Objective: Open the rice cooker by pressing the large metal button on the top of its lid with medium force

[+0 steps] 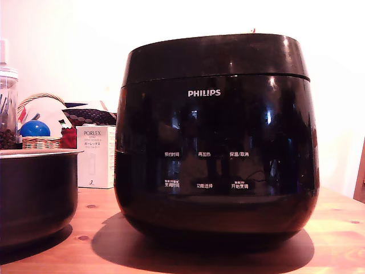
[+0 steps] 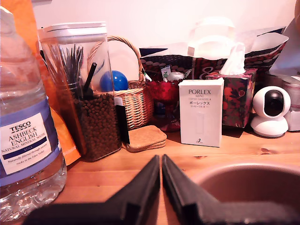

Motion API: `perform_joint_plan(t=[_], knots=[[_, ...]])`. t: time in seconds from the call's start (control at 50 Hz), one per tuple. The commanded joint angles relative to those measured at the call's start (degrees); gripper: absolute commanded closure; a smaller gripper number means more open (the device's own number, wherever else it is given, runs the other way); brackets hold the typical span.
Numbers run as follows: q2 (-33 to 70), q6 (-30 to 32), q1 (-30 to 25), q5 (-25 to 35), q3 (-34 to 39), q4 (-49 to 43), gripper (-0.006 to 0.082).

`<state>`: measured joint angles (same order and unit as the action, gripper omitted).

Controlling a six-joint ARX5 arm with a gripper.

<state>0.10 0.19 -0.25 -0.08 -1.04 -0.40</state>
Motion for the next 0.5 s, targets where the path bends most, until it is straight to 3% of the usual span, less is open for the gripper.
perform_joint_plan(t=[0.0,0.28,0.36,0.38,0.42,0.44,0.48], knots=[[-0.83,-0.24,6.36,5.25,0.17,2.71,0.0791],[-0.83,-2.01,6.25,7.78,0.15,4.85,0.0791],[-0.83,-4.66,6.12,12.00,0.15,6.36,0.0791],[-0.83,-9.64,6.08,13.11,0.15,6.97,0.0791],[-0.83,-9.64,5.88,15.34,0.15,8.57,0.0791],[-0.83,-14.45,5.77,16.46,0.15,9.40,0.0791],[-0.83,-14.88,5.51,17.55,0.13,11.06,0.0791]])
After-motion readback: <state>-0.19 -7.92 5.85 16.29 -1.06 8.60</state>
